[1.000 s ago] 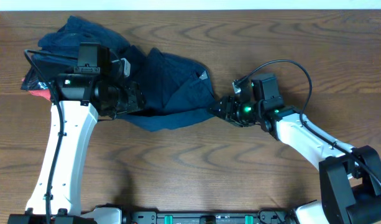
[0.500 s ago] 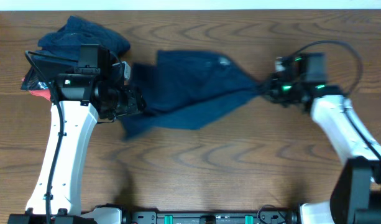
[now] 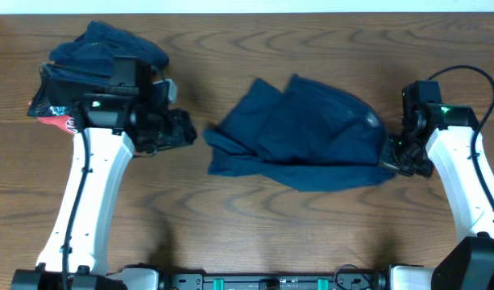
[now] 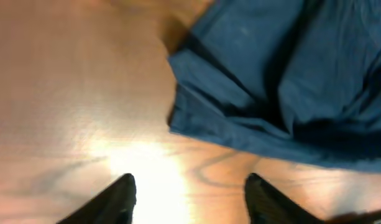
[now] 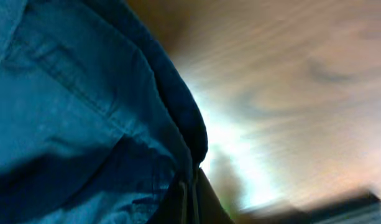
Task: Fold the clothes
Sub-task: 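Release with left gripper, regrasp the shorts' left edge and spread it flat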
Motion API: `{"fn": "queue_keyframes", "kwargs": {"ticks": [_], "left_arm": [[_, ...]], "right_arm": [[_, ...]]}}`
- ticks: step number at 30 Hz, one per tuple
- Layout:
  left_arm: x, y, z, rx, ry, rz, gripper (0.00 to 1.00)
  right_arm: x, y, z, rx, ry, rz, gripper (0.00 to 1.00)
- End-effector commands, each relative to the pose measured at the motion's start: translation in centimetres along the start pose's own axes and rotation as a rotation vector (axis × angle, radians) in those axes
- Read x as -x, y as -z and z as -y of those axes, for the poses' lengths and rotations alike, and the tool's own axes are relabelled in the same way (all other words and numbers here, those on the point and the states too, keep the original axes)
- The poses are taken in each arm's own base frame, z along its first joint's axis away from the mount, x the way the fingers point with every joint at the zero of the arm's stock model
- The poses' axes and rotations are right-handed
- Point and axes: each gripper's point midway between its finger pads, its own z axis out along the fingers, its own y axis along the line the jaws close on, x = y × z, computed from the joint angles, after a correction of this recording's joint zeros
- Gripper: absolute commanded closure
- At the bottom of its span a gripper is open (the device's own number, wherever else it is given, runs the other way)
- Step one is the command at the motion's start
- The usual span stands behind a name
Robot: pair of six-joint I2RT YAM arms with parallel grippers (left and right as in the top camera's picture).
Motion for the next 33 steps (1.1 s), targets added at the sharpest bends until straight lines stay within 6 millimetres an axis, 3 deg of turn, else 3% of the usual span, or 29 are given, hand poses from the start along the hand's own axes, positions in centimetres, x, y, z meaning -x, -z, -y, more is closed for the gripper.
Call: {"fn": "queue_keyframes", "kwargs": {"ticks": [1, 4, 11, 17, 24, 33], "left_arm": [[0.5, -1.7, 0.9, -0.003, -0.047, -0.009, 0.37], [1.3, -3.2, 2.1, -0.018, -0.090, -0.002, 0.34], [0.4, -6.9, 4.5, -0.035, -0.160, -0.083, 0.34], [-1.4, -9.7, 7.4, -0.061, -0.413, -0.141, 0.34], [-2.0, -11.2, 11.9, -0.101, -0.623, -0.082, 0.31], [-2.6, -15.4, 13.4, -0.113, -0.671, -0.108, 0.27]], "right_arm": [[1.0, 0.3, 3.3, -0.193, -0.083, 0.075, 0.99], [1.1, 0.4, 3.2, -0.187, -0.103, 0.084, 0.99], [1.1, 0.5, 3.2, -0.188, -0.095, 0.083, 0.99], [1.1, 0.4, 3.1, -0.184, -0.095, 0.080, 0.99], [1.0, 0.4, 2.9, -0.167, -0.095, 0.072, 0.99], [1.0, 0.4, 2.9, -0.167, -0.095, 0.073, 0.99]]}}
